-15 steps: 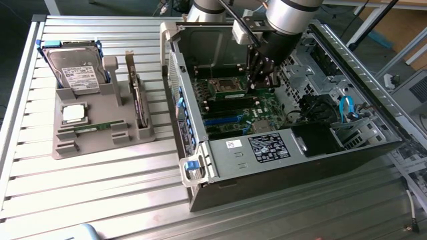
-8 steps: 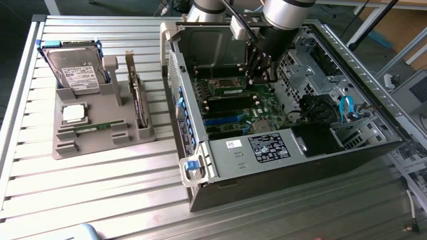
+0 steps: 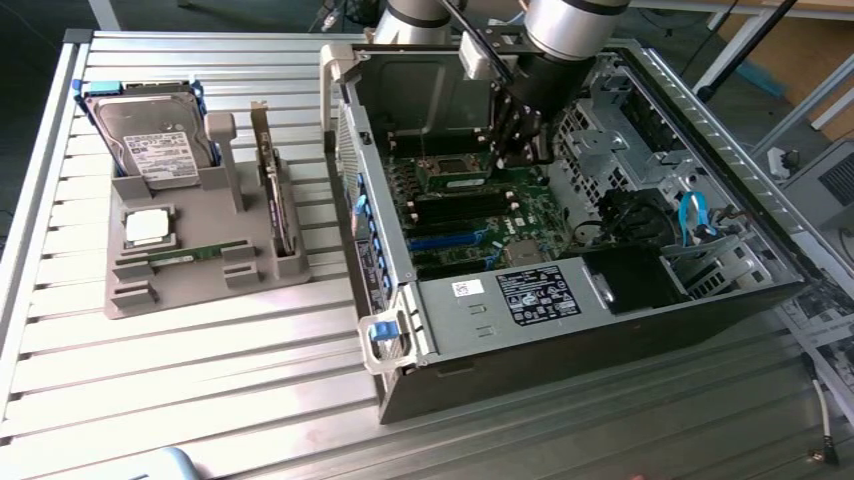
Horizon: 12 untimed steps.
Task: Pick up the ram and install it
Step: 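Insert the ram into the slot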
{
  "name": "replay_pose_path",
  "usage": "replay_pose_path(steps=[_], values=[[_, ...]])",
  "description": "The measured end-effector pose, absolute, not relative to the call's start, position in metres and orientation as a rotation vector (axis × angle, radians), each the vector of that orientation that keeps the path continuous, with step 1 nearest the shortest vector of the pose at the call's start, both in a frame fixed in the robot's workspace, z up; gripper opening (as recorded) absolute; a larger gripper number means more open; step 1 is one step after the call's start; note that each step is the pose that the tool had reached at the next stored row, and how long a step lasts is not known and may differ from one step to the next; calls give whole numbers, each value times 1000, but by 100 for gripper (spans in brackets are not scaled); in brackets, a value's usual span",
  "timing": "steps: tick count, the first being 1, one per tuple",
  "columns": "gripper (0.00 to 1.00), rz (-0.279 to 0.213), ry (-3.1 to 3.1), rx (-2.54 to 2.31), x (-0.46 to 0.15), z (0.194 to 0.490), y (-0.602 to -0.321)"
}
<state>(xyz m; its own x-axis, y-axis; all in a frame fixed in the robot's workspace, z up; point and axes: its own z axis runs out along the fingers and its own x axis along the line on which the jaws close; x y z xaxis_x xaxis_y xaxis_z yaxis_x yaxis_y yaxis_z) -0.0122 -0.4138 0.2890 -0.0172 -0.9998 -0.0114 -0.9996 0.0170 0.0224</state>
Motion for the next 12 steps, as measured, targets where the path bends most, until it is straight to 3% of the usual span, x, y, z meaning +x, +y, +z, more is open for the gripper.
replay_pose_path(steps=[12], values=[[12, -37, -2235, 2197, -12, 269, -414]])
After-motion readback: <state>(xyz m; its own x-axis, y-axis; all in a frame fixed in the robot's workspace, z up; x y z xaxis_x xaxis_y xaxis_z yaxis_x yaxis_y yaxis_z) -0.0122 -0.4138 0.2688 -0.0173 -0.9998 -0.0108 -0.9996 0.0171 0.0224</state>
